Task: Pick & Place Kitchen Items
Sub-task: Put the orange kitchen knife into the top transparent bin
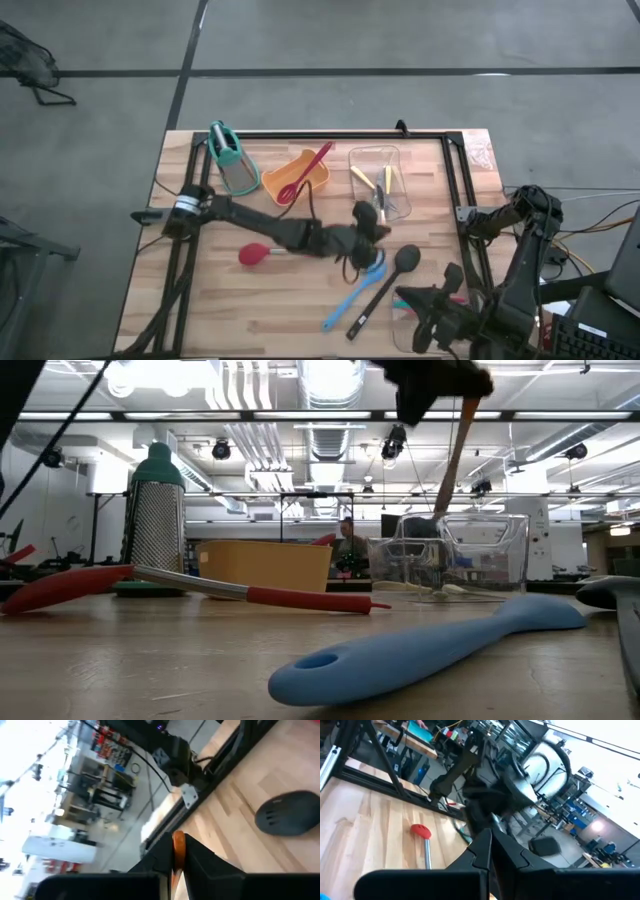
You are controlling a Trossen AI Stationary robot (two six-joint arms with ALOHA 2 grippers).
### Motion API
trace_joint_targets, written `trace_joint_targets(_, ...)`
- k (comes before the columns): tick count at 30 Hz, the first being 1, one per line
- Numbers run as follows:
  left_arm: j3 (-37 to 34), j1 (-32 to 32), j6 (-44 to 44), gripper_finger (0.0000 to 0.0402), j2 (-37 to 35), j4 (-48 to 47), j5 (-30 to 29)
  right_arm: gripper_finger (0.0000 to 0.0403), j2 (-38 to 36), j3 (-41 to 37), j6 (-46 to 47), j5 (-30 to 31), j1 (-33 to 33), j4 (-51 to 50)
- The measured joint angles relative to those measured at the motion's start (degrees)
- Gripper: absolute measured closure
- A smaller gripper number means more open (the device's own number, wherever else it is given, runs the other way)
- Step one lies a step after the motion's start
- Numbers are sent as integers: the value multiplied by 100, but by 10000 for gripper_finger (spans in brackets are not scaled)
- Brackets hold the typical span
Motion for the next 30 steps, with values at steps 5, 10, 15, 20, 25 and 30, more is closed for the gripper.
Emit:
trace_joint_targets(5, -126, 495, -209, 374, 0, 19, 356, 394, -34, -3, -13, -12, 20, -9)
trace_joint_targets(10, -134, 814, -482, 363, 0, -13, 625, 394, -13, -7, -15, -109, 20, -13)
trace_joint_targets(15, -136, 1058, -943, 350, 0, -188, 897, 394, -2, -11, -2, -130, 18, -12)
trace_joint_targets(20, -136, 1164, -1353, 348, 0, -328, 870, 394, -2, -11, 7, -132, 18, -9)
trace_joint_targets(25, -136, 1198, -1770, 343, 0, -451, 887, 394, -2, -22, 8, -163, 16, -9)
trace_joint_targets(30, -136, 1286, -2232, 305, 0, -762, 1020, 394, -2, -22, 70, -181, 16, -7)
